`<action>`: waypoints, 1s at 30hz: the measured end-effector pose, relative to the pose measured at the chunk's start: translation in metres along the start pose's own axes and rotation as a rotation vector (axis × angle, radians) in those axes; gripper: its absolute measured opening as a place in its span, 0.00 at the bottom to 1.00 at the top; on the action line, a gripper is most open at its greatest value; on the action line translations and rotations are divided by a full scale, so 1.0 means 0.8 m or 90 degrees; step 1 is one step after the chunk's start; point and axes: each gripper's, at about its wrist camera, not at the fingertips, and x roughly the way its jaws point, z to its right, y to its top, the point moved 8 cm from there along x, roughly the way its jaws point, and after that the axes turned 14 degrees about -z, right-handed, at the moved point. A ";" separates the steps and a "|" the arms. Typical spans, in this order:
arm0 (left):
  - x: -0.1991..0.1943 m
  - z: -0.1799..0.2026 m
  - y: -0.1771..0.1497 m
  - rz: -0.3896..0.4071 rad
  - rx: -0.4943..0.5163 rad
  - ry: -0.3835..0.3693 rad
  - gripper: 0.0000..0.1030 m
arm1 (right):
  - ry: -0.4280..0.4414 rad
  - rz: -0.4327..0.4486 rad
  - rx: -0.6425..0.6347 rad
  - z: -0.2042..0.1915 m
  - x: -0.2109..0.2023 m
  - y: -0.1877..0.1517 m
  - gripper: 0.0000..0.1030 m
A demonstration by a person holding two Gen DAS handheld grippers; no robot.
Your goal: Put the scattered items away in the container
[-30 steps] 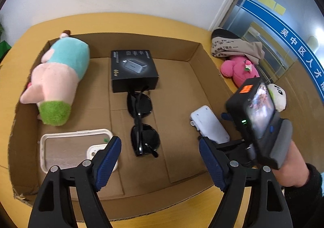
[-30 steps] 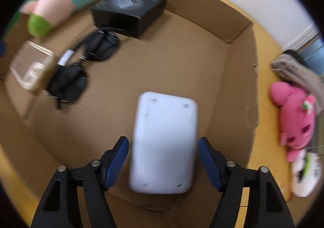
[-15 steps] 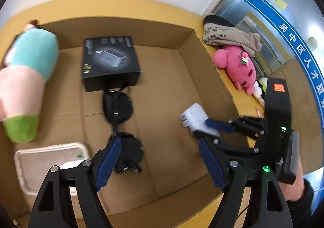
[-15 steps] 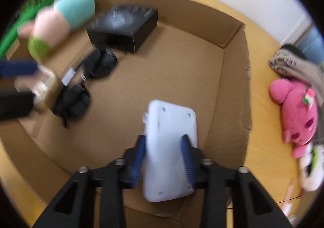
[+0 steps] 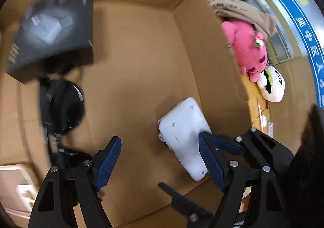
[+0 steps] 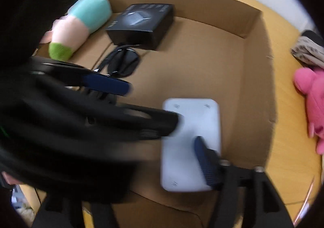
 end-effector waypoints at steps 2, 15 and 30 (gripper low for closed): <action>-0.003 0.003 0.003 0.009 0.001 -0.014 0.85 | -0.011 0.016 0.008 0.002 0.001 0.002 0.70; -0.011 -0.011 0.007 0.020 -0.025 -0.103 0.77 | -0.098 0.010 0.021 0.022 0.005 0.008 0.85; -0.021 -0.014 -0.006 0.031 0.000 -0.115 0.85 | 0.104 0.028 -0.014 -0.021 -0.029 -0.016 0.88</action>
